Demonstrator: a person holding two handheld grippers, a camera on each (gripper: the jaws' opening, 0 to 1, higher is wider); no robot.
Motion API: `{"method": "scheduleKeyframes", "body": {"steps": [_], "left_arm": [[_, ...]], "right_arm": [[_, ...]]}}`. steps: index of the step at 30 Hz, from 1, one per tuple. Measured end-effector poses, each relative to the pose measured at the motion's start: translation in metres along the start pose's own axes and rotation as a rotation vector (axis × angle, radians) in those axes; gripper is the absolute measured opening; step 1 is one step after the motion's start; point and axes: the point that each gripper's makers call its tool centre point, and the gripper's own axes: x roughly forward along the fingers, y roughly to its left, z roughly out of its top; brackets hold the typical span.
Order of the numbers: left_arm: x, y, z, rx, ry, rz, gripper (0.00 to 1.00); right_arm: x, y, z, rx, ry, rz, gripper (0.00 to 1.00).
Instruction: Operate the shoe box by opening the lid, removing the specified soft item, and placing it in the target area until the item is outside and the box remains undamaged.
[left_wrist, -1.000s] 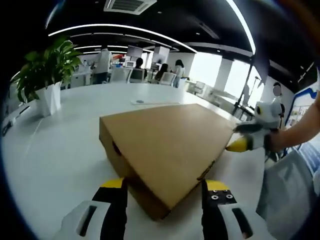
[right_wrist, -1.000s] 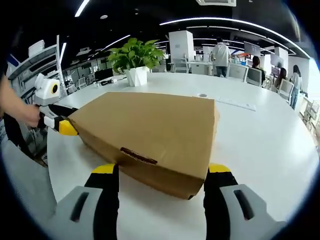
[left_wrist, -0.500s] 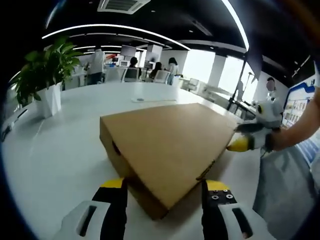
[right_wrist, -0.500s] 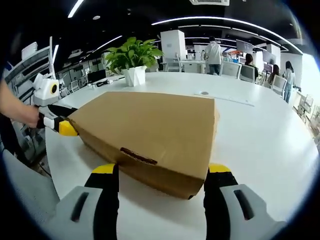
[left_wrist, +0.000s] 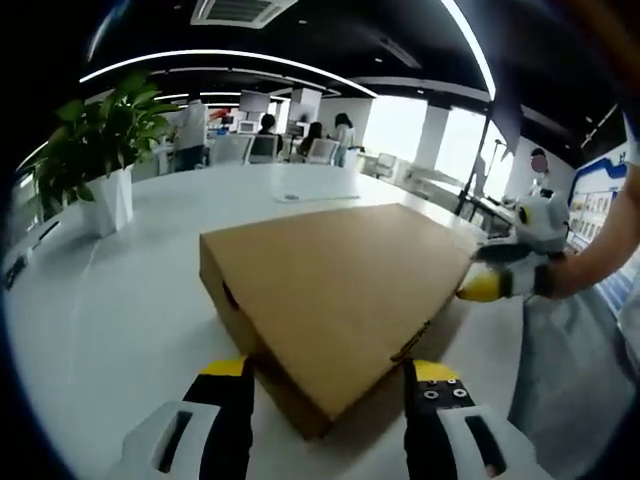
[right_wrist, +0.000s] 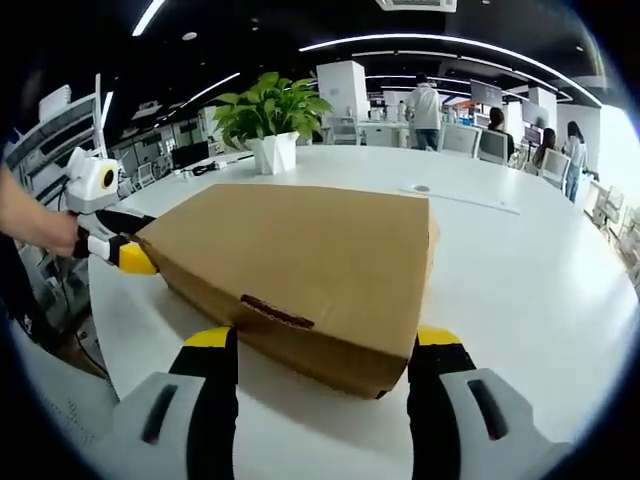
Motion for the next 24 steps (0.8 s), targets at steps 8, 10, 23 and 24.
{"method": "scheduleKeyframes", "body": {"steps": [8,10,23,24], "left_arm": [[-0.006,0.008,-0.001,0.000,-0.006,0.001,0.61],[-0.007,0.011,-0.001,0.001,-0.005,0.001,0.61],[-0.011,0.012,-0.003,-0.007,-0.021,0.018,0.61],[-0.011,0.013,-0.003,-0.008,-0.023,0.021,0.61]], "right_arm": [[0.007,0.008,0.001,0.001,-0.005,0.001,0.64],[0.008,0.011,0.002,0.002,-0.004,-0.002,0.64],[0.012,0.013,0.001,-0.011,-0.008,0.000,0.64],[0.012,0.013,0.001,-0.019,-0.008,-0.001,0.64]]}}
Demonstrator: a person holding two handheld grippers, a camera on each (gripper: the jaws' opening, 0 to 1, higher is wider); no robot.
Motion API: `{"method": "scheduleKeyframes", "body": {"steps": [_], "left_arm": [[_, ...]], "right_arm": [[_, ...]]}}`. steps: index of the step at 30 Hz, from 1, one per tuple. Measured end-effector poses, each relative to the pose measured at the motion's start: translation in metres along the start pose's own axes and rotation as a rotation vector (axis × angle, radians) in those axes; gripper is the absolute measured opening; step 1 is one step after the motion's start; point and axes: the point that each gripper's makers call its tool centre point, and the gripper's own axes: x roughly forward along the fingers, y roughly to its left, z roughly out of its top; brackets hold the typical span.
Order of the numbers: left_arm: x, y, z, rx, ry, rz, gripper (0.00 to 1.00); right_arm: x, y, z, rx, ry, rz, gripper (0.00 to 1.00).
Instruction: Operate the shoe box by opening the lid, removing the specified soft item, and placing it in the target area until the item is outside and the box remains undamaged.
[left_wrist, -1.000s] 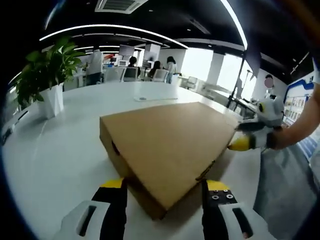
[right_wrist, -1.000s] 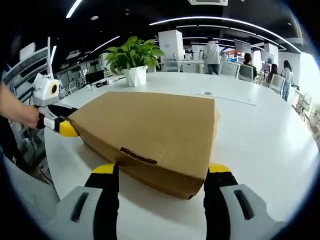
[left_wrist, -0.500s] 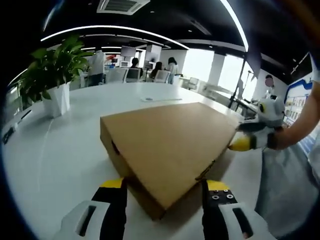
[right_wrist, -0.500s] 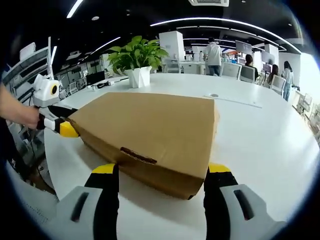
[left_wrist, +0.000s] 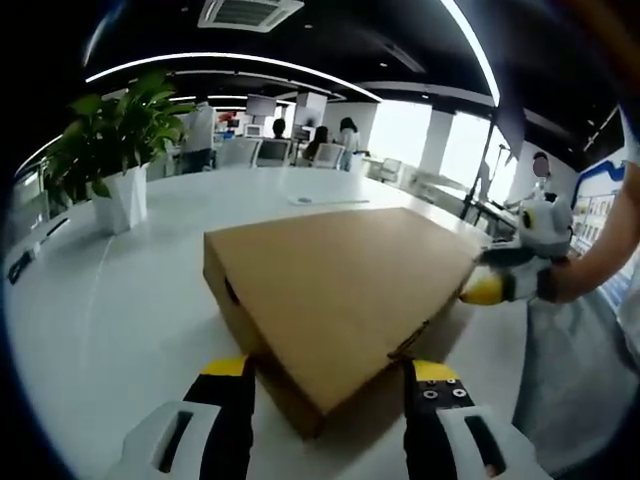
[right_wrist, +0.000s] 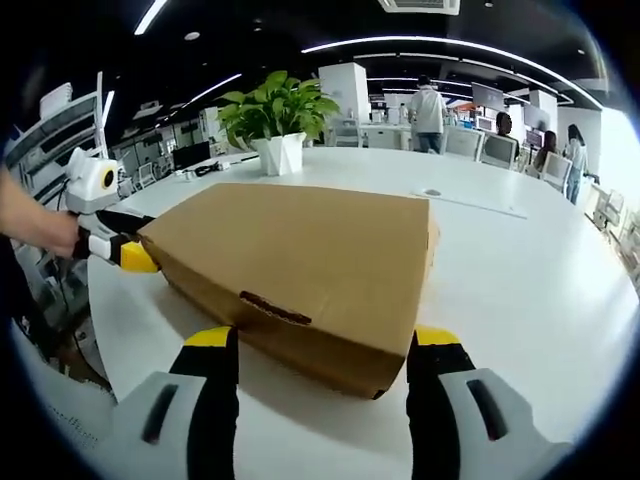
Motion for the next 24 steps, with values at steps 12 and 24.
{"method": "scheduleKeyframes", "body": {"steps": [12,24], "left_arm": [[-0.001,0.005,-0.002,0.009,-0.007,0.027,0.62],[-0.001,0.004,-0.002,0.009,-0.010,0.028,0.62]], "right_arm": [[-0.002,-0.008,-0.005,-0.055,0.007,-0.019,0.60],[-0.004,-0.010,-0.006,-0.084,0.004,-0.026,0.53]]}}
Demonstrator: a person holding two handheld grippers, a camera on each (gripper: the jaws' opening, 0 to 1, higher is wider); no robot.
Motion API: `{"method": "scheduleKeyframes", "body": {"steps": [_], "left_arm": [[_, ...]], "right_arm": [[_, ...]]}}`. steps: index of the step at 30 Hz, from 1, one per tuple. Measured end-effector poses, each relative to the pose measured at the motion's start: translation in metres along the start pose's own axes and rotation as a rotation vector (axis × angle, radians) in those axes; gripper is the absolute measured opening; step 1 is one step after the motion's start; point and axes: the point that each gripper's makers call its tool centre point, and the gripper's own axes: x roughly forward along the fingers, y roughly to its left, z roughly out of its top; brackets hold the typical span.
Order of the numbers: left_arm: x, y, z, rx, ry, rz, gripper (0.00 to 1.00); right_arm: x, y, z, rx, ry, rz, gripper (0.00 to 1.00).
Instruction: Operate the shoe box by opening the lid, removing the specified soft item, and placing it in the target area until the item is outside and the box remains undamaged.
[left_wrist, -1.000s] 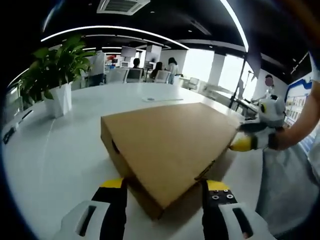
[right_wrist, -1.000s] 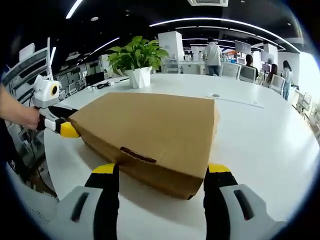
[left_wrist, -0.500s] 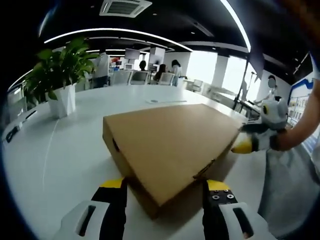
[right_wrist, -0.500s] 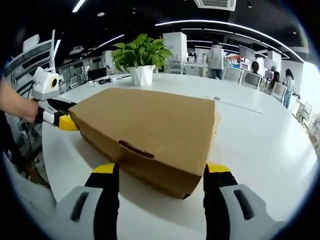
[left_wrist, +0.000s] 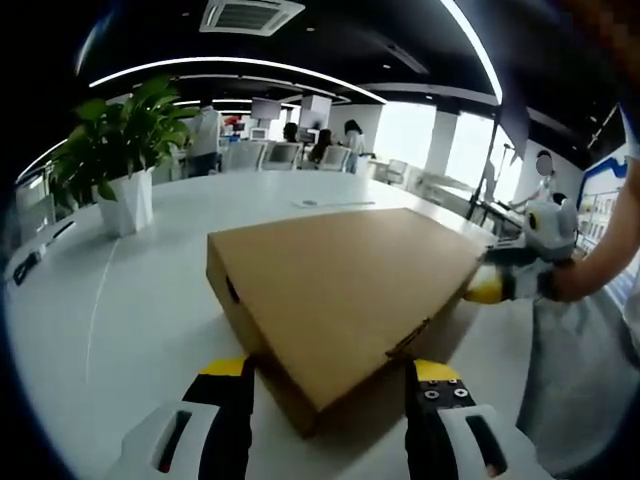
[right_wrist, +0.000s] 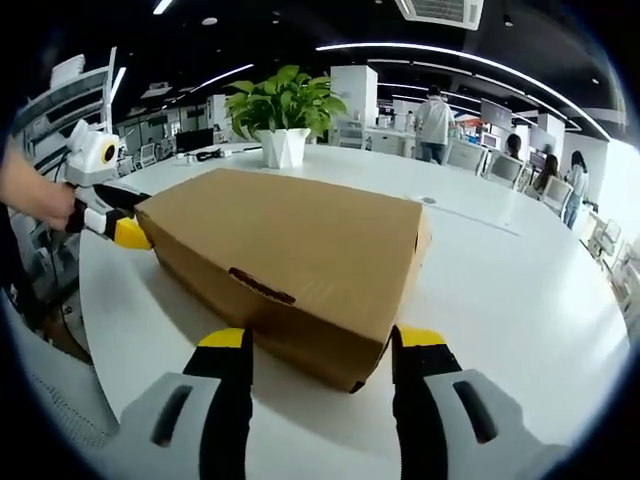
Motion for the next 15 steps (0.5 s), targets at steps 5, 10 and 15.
{"method": "scheduleKeyframes", "body": {"steps": [5,10,15], "left_arm": [[-0.0001,-0.0012,0.0002,0.002,-0.001,0.000,0.62],[-0.0003,0.0000,0.0003,0.002,-0.004,0.000,0.62],[-0.0003,-0.0008,0.0017,0.005,-0.005,0.000,0.62]], "right_arm": [[-0.0009,0.0010,0.0013,0.004,-0.005,0.004,0.53],[-0.0036,0.0016,0.0048,0.005,-0.014,0.008,0.52],[-0.0063,0.0020,0.0064,0.009,-0.020,0.008,0.52]]}}
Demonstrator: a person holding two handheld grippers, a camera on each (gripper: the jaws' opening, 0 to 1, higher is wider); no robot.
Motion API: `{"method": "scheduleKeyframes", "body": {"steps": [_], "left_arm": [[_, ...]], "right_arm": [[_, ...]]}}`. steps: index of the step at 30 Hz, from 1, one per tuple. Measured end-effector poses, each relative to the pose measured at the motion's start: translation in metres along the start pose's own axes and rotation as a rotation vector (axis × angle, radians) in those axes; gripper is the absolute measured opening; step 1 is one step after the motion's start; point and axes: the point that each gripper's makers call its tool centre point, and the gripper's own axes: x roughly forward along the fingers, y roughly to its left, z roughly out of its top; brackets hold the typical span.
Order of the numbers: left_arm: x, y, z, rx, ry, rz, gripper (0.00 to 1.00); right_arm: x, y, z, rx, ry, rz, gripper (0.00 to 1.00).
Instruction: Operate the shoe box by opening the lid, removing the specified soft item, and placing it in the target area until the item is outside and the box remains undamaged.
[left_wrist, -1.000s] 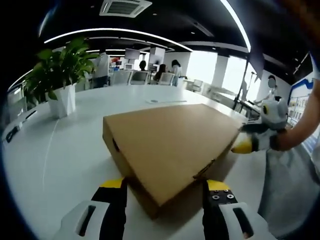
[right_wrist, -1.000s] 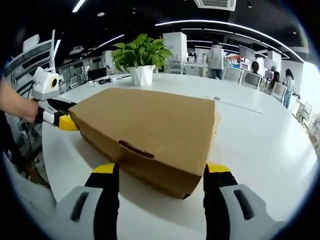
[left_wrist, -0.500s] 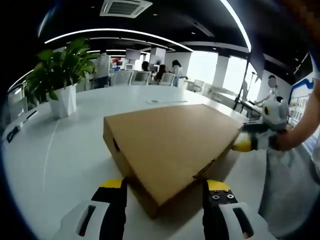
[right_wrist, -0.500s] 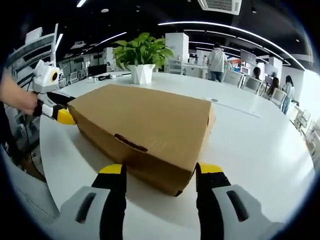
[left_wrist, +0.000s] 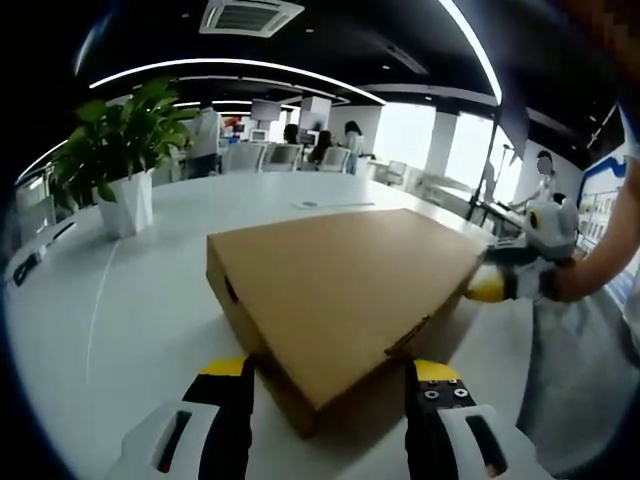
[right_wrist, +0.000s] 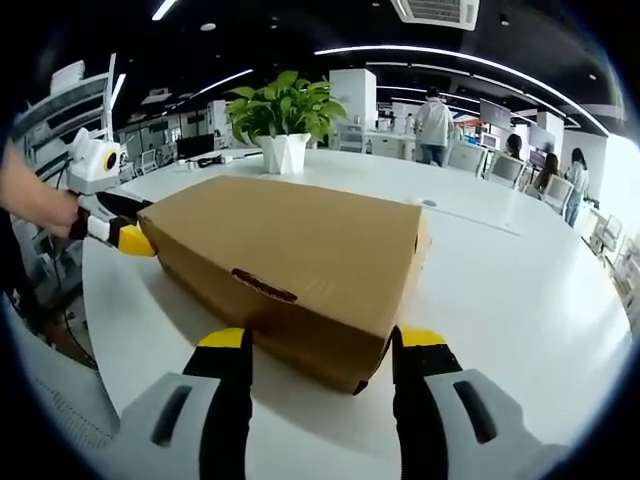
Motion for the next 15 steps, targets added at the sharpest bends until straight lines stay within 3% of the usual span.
{"method": "scheduleKeyframes", "body": {"steps": [15], "left_arm": [[-0.0057,-0.0016,0.0022,0.014,-0.012,0.000,0.60]], "right_arm": [[-0.0079,0.0006,0.0089,0.018,-0.035,0.000,0.52]]}}
